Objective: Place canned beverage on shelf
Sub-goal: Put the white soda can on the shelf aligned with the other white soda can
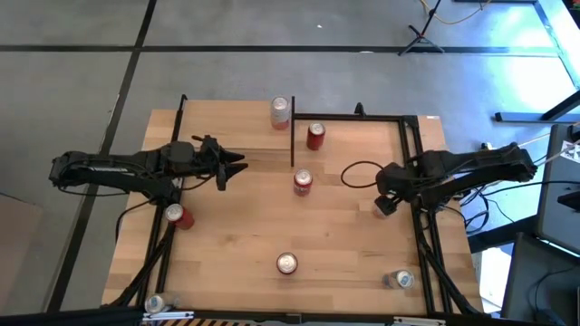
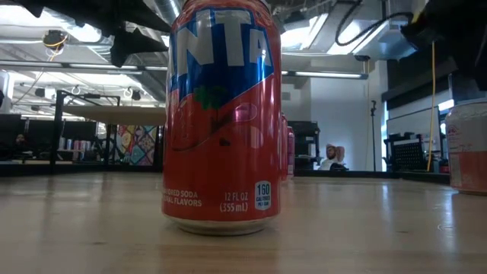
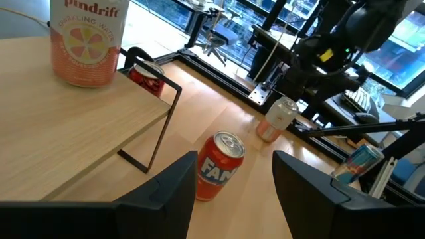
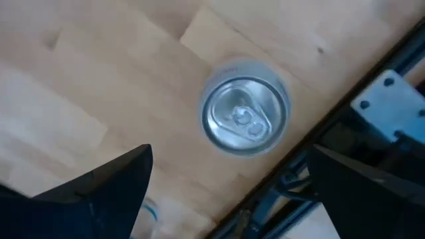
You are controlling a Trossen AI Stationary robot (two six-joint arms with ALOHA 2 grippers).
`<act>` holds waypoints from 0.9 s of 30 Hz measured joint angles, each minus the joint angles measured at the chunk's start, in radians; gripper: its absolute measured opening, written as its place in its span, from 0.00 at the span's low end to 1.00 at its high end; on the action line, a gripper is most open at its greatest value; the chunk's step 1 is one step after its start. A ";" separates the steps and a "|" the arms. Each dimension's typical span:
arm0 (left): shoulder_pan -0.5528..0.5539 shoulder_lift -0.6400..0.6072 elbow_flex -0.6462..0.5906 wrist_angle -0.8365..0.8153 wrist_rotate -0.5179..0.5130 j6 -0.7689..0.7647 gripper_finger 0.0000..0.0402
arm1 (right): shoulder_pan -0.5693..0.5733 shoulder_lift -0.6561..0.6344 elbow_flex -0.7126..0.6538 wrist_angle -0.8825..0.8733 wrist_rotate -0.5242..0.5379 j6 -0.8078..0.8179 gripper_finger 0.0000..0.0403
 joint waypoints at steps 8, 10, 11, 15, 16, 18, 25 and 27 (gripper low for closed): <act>0.000 0.000 0.000 0.000 0.000 0.000 0.47 | 0.000 0.001 -0.113 0.042 0.037 0.112 0.96; 0.000 0.000 0.000 0.000 0.000 0.001 0.47 | 0.000 0.001 -0.133 0.082 0.041 0.116 0.96; 0.000 0.000 0.000 0.000 0.000 0.002 0.47 | 0.000 0.001 -0.142 0.098 0.045 0.116 0.96; 0.000 0.000 0.000 0.000 0.000 0.003 0.47 | -0.001 0.001 -0.184 0.148 0.072 0.137 0.96; 0.000 0.000 0.000 0.000 0.000 0.003 0.47 | -0.001 0.001 -0.197 0.159 0.071 0.138 0.96; 0.000 0.000 0.000 0.000 0.000 0.003 0.47 | -0.001 0.001 -0.222 0.166 0.066 0.139 0.96; 0.000 0.000 0.000 0.000 0.000 0.003 0.47 | -0.001 0.001 -0.249 0.214 0.069 0.069 0.84; 0.000 0.000 0.000 0.000 0.000 0.003 0.47 | -0.001 0.001 -0.249 0.214 0.069 0.037 0.75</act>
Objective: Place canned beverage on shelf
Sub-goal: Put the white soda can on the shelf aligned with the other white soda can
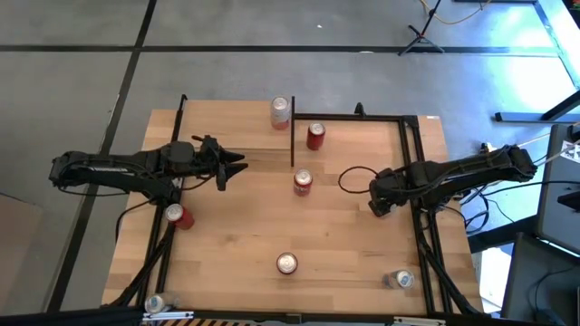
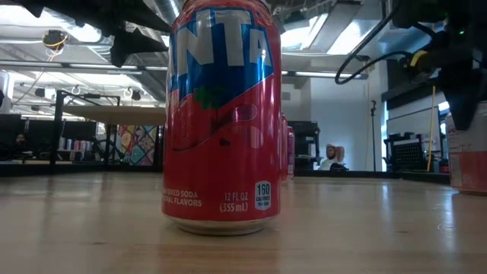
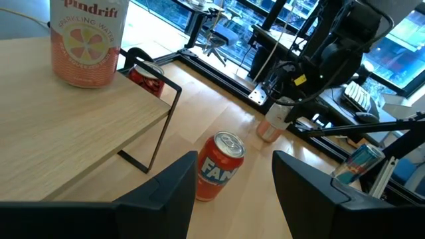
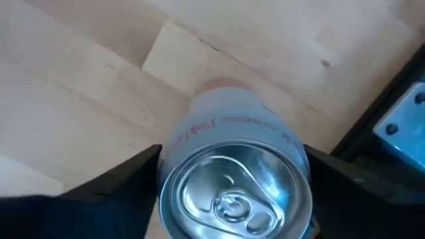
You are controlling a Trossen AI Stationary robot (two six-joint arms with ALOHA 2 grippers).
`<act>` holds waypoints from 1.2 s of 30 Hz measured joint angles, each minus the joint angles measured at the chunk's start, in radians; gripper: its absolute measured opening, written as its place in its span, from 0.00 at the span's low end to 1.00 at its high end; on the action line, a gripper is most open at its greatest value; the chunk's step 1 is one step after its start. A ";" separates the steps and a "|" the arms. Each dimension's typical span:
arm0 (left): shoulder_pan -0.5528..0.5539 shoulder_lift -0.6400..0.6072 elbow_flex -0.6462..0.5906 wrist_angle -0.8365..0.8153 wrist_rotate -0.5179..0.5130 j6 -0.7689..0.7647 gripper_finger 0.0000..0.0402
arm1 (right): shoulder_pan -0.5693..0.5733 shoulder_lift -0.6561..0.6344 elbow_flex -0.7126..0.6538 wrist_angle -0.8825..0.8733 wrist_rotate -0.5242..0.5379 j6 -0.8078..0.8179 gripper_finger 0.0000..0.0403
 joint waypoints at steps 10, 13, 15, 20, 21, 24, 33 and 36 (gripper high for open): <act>0.000 0.000 0.000 0.000 0.000 0.000 0.47 | 0.000 -0.001 0.002 0.155 -0.044 -0.465 0.66; 0.000 0.000 0.000 0.000 0.000 0.000 0.47 | 0.000 0.001 -0.002 0.260 -0.077 -0.622 0.67; 0.000 0.000 0.000 0.000 0.000 0.000 0.47 | 0.000 0.002 -0.002 0.338 -0.091 -0.710 0.69; 0.000 0.000 0.000 0.000 0.000 0.000 0.47 | 0.001 0.045 -0.001 0.419 -0.125 -0.938 0.68; 0.000 0.000 0.000 0.000 0.000 0.000 0.47 | 0.001 0.059 0.003 0.428 -0.134 -0.979 0.67; 0.000 0.000 0.000 0.000 0.000 0.000 0.47 | 0.001 0.118 0.036 0.439 -0.148 -1.118 0.66; 0.000 0.000 0.000 0.000 0.000 0.001 0.47 | 0.001 0.310 0.261 0.221 -0.117 -1.381 0.68; 0.000 0.000 0.000 0.000 0.000 0.001 0.47 | 0.001 0.355 0.279 0.189 -0.102 -1.386 0.69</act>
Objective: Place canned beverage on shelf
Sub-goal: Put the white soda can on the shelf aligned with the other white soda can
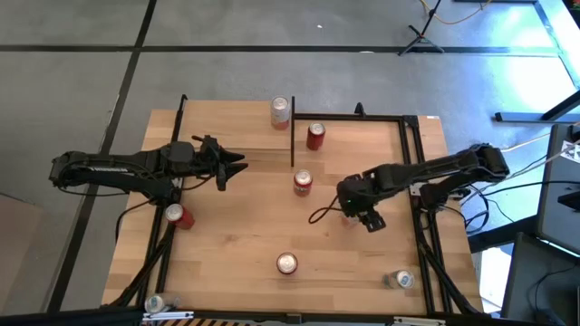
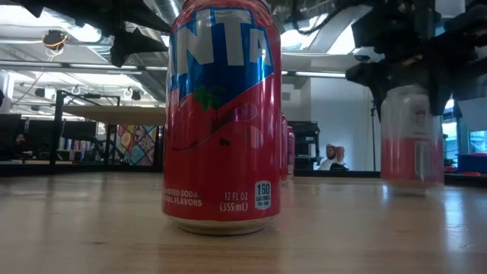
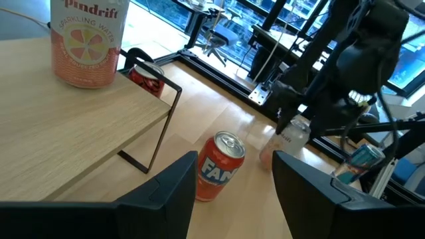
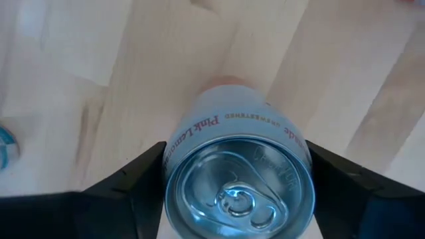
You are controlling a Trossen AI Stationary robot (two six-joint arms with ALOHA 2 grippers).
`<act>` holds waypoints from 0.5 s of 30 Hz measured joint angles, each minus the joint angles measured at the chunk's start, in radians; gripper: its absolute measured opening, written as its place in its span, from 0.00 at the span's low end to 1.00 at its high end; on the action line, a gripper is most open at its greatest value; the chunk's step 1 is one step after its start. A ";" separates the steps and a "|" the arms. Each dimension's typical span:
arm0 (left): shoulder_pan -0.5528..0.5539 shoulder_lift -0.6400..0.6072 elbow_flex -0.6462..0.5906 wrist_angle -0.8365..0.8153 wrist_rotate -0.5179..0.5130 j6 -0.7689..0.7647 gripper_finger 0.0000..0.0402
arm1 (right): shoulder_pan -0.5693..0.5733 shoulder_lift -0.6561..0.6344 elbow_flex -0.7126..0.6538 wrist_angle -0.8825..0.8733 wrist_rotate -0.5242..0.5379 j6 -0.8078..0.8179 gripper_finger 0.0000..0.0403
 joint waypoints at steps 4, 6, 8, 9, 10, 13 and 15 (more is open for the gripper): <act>0.000 0.000 0.000 0.000 0.000 0.000 0.47 | 0.000 0.039 0.005 0.004 -0.001 0.022 0.76; 0.000 0.000 0.000 0.000 0.000 0.000 0.47 | 0.000 0.047 0.005 0.014 -0.002 0.028 0.80; 0.000 0.000 0.000 0.000 0.000 0.000 0.47 | 0.000 0.051 0.004 0.028 -0.005 0.051 0.83; 0.000 0.000 0.000 0.000 0.000 0.000 0.47 | 0.000 0.053 0.006 0.033 -0.005 0.065 0.85; 0.000 0.000 0.000 0.000 0.000 0.000 0.47 | 0.000 0.053 0.013 0.029 -0.006 0.076 0.86; 0.000 0.000 0.000 0.000 0.000 0.000 0.47 | -0.001 0.052 0.055 0.003 0.004 0.097 0.88; 0.000 0.000 0.000 0.000 0.000 0.000 0.47 | -0.001 0.052 0.088 -0.034 0.015 0.098 0.89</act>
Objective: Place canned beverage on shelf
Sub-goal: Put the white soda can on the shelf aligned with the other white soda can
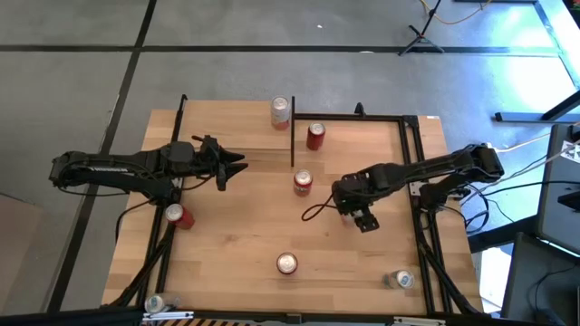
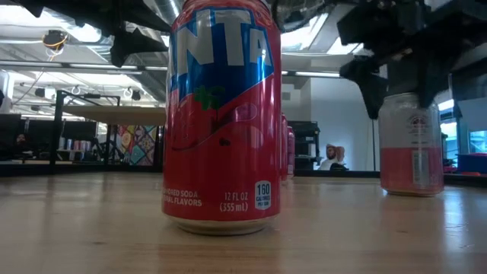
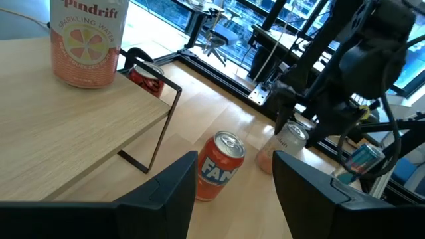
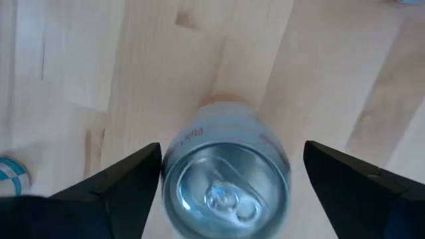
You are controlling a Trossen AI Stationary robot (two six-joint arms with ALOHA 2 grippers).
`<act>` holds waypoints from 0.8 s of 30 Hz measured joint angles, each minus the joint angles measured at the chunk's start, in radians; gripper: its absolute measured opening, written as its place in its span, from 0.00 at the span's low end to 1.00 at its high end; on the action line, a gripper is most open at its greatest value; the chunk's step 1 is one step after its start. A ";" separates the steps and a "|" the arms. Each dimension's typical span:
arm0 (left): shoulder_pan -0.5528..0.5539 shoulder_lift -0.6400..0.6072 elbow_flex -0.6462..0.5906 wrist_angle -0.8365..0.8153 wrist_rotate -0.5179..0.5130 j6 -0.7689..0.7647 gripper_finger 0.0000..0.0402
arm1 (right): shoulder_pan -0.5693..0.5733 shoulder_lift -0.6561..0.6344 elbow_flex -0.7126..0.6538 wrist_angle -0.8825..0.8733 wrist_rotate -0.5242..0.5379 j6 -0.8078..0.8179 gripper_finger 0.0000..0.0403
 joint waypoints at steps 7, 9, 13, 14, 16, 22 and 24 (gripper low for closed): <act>0.000 0.000 0.000 0.000 0.000 0.000 0.47 | 0.000 0.000 0.123 -0.059 -0.008 0.111 0.89; 0.000 0.000 0.000 0.000 0.000 0.000 0.47 | 0.001 -0.006 0.137 -0.072 -0.008 0.141 0.89; 0.000 0.000 0.000 0.000 0.000 0.000 0.47 | 0.001 -0.032 0.137 -0.104 -0.007 0.213 0.89; 0.000 0.000 0.000 0.000 0.000 -0.001 0.47 | 0.001 -0.041 0.137 -0.123 -0.004 0.234 0.89; 0.000 0.000 0.000 0.000 0.000 -0.001 0.47 | 0.006 -0.062 0.136 -0.151 0.019 0.279 0.89; 0.001 0.000 0.001 0.000 -0.002 -0.002 0.47 | 0.070 -0.139 0.119 -0.242 0.171 0.544 0.89; 0.001 0.000 0.001 0.000 -0.017 -0.003 0.47 | 0.089 -0.155 0.118 -0.277 0.205 0.686 0.89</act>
